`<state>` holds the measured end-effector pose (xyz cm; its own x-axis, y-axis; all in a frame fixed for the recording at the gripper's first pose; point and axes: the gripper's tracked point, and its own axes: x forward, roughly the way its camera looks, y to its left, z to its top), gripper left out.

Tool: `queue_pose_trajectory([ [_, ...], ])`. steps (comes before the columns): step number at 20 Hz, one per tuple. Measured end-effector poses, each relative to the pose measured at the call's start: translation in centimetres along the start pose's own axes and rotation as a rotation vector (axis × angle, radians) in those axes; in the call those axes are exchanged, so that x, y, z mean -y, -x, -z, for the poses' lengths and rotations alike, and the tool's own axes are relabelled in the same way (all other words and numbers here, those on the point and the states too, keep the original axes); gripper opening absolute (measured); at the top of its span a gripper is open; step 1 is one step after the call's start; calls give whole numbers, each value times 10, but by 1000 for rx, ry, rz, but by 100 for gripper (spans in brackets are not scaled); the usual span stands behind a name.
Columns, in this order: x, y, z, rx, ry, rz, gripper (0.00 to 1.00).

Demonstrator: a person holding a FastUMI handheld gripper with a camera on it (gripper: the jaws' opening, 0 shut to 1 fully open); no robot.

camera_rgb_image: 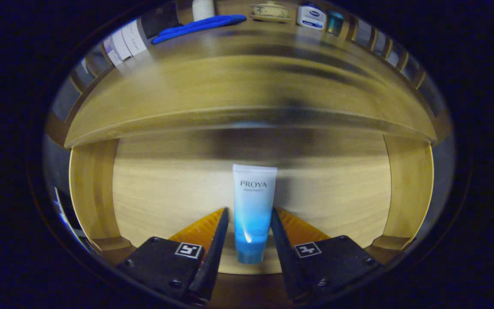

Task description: Pull open the drawer, take out the items inside it, and place them on the countertop above the cabinet.

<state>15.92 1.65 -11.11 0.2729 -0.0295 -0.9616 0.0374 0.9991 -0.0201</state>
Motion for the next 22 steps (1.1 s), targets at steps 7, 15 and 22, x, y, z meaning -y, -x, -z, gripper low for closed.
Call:
queue_pose_trajectory([
  [7,-1,25,4,86,42,-57,46],
  [15,0,76,17,160,62,-129,45],
  [22,4,131,-25,269,30,-158,45],
])
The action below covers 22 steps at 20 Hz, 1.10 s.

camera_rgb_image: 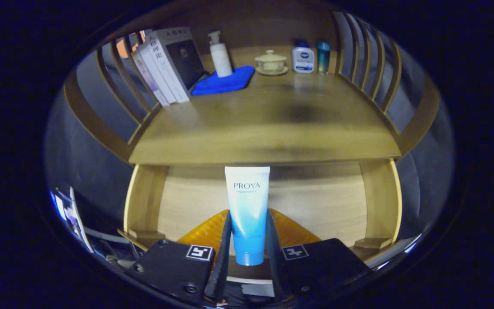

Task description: Pull open the drawer, take out the items inside it, and place them on the countertop above the cabinet.

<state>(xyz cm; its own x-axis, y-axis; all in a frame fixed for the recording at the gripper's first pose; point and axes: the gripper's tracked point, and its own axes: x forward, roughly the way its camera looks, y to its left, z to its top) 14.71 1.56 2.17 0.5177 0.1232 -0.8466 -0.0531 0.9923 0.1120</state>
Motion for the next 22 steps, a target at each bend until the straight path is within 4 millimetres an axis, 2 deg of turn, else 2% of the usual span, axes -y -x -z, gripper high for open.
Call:
queue_pose_trajectory([
  [3,1,-2,-37,17,-52,12,45],
  [6,10,-13,-74,43,-64,67,45],
  [12,0,-35,-127,116,-53,66,46],
  [15,6,-45,-136,112,-31,99,45],
  [22,21,-72,-133,64,-69,122,46],
])
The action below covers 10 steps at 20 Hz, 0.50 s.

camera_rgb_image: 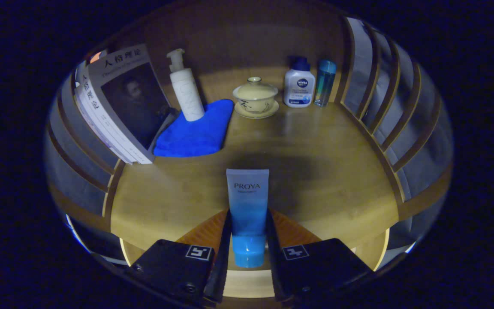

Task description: Pull open the drawer, take out the items inside it, and place them on the countertop above the cabinet.

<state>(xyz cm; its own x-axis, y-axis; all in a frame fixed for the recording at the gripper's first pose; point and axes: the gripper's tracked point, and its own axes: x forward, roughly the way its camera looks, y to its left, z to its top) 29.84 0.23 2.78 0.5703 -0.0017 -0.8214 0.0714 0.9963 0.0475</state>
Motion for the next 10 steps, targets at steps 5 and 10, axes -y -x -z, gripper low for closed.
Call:
queue_pose_trajectory([
  [5,-1,-2,-1,28,3,10,53],
  [10,-2,16,-10,132,-17,19,64],
])
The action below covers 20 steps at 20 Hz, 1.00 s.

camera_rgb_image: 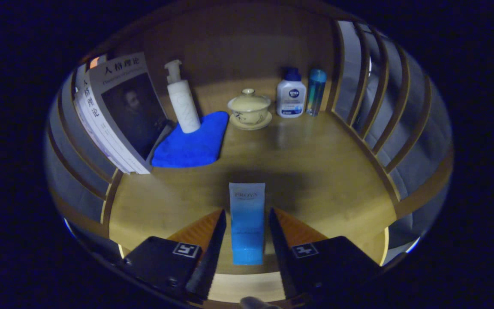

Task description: Pull open the drawer, take out the items inside it, and place them on the countertop above the cabinet.

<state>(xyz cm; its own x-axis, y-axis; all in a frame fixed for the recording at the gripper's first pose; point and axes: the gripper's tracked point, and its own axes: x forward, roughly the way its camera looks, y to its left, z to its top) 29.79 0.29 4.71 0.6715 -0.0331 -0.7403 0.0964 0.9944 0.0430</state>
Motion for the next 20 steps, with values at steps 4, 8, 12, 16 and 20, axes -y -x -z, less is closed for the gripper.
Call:
queue_pose_trajectory([
  [4,-9,35,-4,108,43,-35,68],
  [8,-20,81,-2,257,47,-99,68],
  [12,-18,127,25,450,97,-153,85],
  [16,-2,189,68,703,108,-163,95],
  [20,5,233,117,845,126,-175,99],
])
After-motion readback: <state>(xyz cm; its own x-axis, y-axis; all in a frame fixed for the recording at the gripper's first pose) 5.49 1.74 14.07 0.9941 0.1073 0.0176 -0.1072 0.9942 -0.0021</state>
